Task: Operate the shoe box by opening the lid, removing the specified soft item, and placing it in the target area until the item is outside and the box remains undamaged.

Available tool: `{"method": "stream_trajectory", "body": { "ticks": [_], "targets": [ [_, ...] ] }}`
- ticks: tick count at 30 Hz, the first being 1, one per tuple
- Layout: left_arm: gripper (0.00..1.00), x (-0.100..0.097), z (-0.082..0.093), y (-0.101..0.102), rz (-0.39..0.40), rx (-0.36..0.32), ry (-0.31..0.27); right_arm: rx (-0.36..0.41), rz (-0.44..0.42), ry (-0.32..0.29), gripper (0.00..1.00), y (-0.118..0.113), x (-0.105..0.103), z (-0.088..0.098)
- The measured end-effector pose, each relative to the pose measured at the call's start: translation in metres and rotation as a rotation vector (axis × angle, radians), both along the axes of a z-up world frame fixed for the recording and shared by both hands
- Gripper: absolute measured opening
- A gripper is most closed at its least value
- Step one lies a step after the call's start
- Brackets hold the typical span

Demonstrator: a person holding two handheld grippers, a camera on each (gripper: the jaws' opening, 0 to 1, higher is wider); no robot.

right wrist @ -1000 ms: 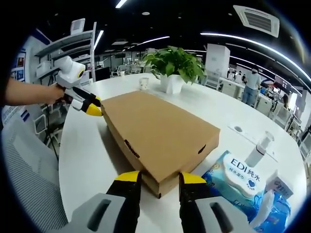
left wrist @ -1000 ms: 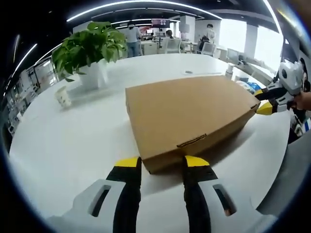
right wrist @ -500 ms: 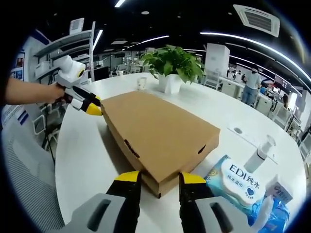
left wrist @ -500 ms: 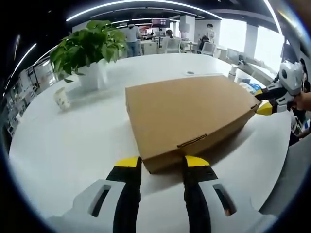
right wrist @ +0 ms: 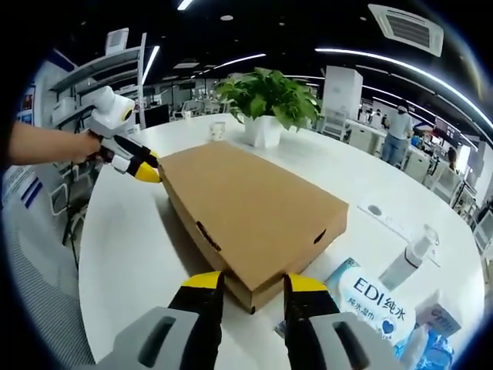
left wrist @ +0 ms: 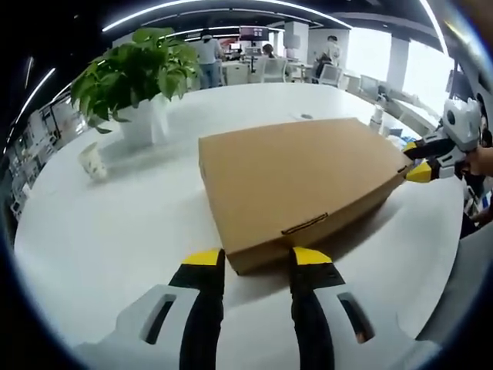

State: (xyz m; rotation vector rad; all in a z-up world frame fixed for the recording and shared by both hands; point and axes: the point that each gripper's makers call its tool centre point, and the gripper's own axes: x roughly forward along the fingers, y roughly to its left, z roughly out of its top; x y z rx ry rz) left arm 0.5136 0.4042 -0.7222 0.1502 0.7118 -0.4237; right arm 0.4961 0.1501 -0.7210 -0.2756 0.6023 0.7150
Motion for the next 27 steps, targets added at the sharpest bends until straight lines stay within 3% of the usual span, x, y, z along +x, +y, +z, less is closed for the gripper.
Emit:
{"method": "stream_trajectory", "body": {
  "ticks": [10,27],
  "targets": [
    [0.31,0.010,0.000,-0.002,0.009,-0.017,0.010,-0.012,-0.005,0.008,0.28,-0.001,0.017,0.000],
    [0.31,0.018,0.000,-0.002,-0.004,-0.015,0.010,-0.017,-0.026,0.014,0.28,-0.002,0.019,0.000]
  ]
}}
